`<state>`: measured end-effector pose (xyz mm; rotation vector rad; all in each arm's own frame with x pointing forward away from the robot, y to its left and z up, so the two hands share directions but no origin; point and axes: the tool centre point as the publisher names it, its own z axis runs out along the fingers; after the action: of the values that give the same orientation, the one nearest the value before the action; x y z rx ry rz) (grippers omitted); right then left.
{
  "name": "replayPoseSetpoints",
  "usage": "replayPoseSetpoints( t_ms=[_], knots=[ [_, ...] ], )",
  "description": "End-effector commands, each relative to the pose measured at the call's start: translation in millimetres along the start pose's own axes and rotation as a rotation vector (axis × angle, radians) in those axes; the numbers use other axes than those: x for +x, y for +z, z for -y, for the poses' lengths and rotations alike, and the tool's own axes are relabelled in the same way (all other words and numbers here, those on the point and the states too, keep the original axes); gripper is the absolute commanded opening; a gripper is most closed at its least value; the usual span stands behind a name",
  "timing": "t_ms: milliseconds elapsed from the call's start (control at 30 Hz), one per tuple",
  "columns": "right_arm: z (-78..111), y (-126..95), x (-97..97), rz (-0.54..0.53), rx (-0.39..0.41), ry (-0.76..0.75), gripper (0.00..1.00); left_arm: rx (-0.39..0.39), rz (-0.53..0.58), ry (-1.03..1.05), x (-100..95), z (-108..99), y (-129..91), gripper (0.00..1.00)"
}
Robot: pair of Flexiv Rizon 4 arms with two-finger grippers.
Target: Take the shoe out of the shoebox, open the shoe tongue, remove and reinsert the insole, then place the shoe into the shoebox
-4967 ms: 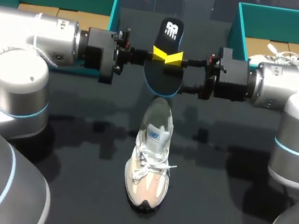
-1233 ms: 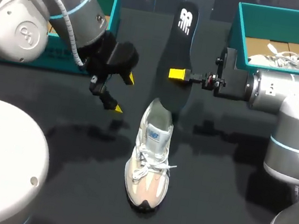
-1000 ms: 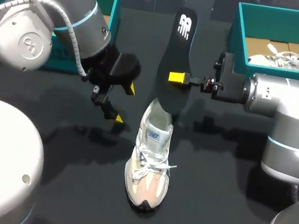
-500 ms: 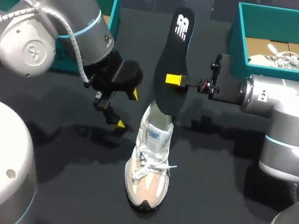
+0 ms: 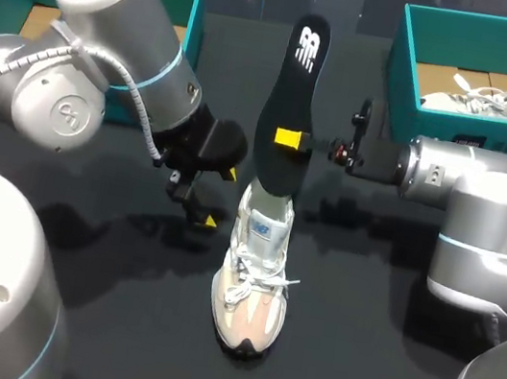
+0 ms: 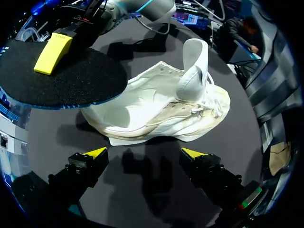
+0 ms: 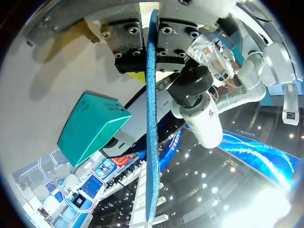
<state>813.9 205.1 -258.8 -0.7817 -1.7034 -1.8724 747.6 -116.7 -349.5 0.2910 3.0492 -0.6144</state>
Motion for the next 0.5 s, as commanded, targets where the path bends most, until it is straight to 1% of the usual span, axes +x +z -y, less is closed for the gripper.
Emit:
replayPoseSetpoints(
  t_ms=[33, 300, 500],
  knots=[
    [3.9, 7.3, -6.9, -0.002, -0.007, -0.005, 0.0, -0.01, -0.006, -0.003, -7.9, -0.9, 10.3, 1.0],
    [6.1, 9.8, -11.2, -0.008, -0.017, -0.028, 0.0, -0.008, -0.008, -0.006, -16.2, -1.8, 15.1, 1.0],
    [9.5, 9.4, -14.4, -0.015, -0.025, -0.05, 0.0, -0.005, -0.015, 0.005, -16.9, 1.9, 19.8, 1.0]
  ],
)
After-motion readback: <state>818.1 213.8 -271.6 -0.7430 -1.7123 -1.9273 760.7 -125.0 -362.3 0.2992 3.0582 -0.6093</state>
